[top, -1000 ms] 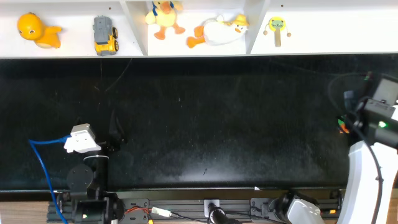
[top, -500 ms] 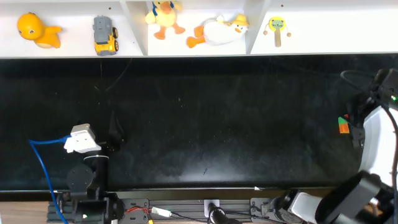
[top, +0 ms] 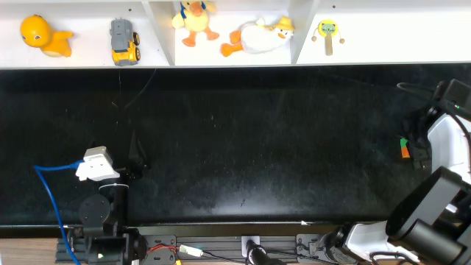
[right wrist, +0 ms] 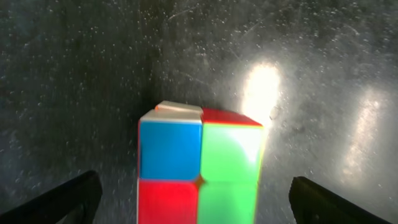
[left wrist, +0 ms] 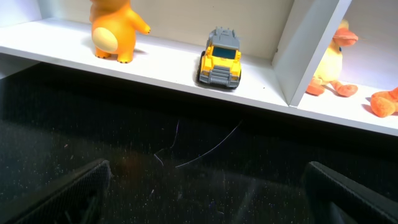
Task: Store Toys
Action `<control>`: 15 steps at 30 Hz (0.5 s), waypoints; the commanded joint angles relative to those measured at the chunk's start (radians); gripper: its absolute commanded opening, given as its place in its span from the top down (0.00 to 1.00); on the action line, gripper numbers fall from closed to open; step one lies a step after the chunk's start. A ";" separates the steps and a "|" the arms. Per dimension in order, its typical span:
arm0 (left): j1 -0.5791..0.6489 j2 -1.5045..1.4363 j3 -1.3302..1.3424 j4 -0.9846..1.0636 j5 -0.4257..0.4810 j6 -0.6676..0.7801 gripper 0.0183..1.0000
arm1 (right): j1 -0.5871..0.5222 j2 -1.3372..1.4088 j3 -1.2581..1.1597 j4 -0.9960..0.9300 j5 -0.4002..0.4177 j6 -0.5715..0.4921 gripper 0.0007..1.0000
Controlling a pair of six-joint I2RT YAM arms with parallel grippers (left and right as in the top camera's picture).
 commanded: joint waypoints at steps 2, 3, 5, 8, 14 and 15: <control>-0.002 -0.012 -0.005 0.004 -0.005 0.011 0.00 | -0.003 0.043 -0.009 0.041 0.011 -0.025 0.00; -0.002 -0.012 -0.005 0.004 -0.005 0.011 0.00 | -0.003 0.049 -0.009 0.046 0.011 -0.024 0.00; -0.002 -0.012 -0.005 0.004 -0.005 0.012 0.00 | -0.003 0.058 -0.009 0.056 0.011 -0.032 0.00; -0.002 -0.012 -0.005 0.004 -0.005 0.011 0.00 | -0.003 0.072 -0.009 0.068 0.011 -0.048 0.03; -0.002 -0.012 -0.005 0.004 -0.005 0.011 0.00 | -0.003 0.110 -0.010 0.068 0.010 -0.055 0.16; -0.002 -0.012 -0.005 0.004 -0.005 0.012 0.00 | -0.003 0.113 -0.010 0.066 0.010 -0.055 0.18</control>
